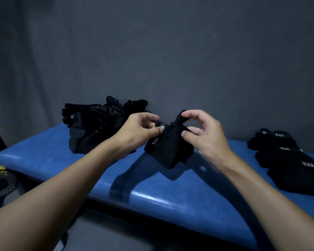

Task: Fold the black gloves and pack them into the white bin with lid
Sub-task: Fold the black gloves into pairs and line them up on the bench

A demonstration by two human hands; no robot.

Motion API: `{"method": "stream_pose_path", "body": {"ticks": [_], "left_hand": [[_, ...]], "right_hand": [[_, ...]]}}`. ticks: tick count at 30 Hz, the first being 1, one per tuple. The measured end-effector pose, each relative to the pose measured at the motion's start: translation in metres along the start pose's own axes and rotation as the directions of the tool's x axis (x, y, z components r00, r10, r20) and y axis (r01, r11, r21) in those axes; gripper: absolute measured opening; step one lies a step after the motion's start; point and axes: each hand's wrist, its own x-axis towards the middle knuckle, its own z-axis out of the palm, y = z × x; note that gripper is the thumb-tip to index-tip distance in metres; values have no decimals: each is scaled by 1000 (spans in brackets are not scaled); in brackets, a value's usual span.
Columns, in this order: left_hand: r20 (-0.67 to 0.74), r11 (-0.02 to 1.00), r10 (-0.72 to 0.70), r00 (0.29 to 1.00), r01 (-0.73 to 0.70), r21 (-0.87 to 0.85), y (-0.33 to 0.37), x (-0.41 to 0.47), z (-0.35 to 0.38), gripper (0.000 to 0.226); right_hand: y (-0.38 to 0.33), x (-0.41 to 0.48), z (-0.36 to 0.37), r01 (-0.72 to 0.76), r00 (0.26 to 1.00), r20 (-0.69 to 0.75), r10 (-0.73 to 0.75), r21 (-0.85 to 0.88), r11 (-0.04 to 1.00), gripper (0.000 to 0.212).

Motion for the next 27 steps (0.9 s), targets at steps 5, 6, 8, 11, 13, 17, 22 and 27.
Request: {"method": "stream_pose_path", "body": {"ticks": [5, 6, 8, 11, 13, 17, 22, 27], "left_hand": [[-9, 994, 102, 995, -102, -34, 11, 6, 26, 9], [-36, 988, 150, 988, -150, -18, 13, 8, 31, 10], [-56, 971, 237, 970, -237, 3, 19, 10, 39, 19], [0, 949, 313, 950, -312, 51, 23, 12, 46, 21], [53, 936, 337, 940, -341, 90, 24, 13, 50, 17], [75, 932, 339, 938, -345, 109, 22, 13, 52, 16], [97, 937, 325, 941, -335, 104, 22, 12, 55, 17], [91, 926, 354, 931, -362, 105, 26, 9, 54, 18]], "right_hand": [[11, -1, -37, -48, 995, -98, 34, -141, 989, 27], [13, 0, -43, -52, 993, -117, 30, -192, 980, 25], [14, 3, -53, -59, 990, -143, 20, -272, 961, 26], [15, 6, -61, -90, 987, -149, 55, -242, 966, 27], [16, 7, -62, -108, 987, -140, 76, -237, 965, 21], [17, 7, -63, -146, 972, -213, 95, -234, 961, 6], [16, 6, -64, -227, 966, -139, 218, -50, 973, 37], [17, 7, -60, -176, 975, -135, 174, -4, 984, 7]]}}
